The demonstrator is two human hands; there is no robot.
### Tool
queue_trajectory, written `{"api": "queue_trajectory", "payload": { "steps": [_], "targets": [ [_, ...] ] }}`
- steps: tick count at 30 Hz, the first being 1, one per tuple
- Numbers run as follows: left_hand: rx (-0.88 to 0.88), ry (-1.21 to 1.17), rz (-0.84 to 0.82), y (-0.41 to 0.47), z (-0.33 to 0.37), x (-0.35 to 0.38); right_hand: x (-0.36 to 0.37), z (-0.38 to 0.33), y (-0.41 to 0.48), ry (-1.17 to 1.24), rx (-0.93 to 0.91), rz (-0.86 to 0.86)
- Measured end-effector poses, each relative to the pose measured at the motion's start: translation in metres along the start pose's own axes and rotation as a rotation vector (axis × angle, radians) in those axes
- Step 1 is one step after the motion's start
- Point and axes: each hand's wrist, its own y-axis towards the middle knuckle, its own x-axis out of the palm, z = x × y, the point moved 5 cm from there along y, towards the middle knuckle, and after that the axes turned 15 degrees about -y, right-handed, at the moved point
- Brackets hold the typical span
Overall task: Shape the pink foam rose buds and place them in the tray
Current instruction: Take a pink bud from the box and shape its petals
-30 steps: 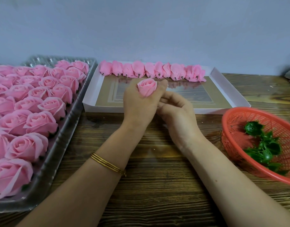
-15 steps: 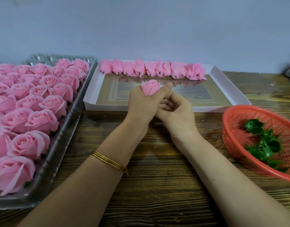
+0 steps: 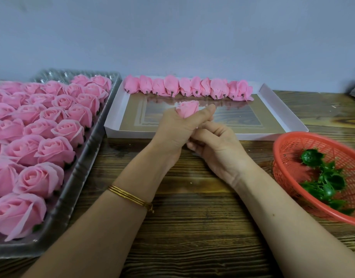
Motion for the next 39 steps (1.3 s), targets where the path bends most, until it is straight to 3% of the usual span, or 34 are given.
{"api": "queue_trajectory", "payload": {
  "steps": [11,22,26,30,34,39],
  "targets": [
    [0.027,-0.057,0.053,0.002,-0.003,-0.002,0.002,-0.004,-0.006,-0.204,-0.106,0.176],
    [-0.06,0.054,-0.092,-0.001,0.003,-0.001,0.007,-0.003,-0.005,0.058,0.057,-0.018],
    [-0.036,0.037,-0.053,0.0,0.003,-0.003,0.007,-0.004,-0.005,0.099,0.047,0.009],
    [-0.003,-0.061,0.064,0.002,0.001,-0.006,0.003,-0.004,-0.007,-0.083,-0.048,0.157],
    [0.03,-0.077,0.074,0.0,-0.003,-0.001,0.004,-0.01,-0.009,-0.287,-0.131,0.283],
    [0.011,-0.063,0.055,0.001,-0.002,-0.002,0.004,-0.012,-0.012,-0.312,-0.136,0.28]
  ]
}}
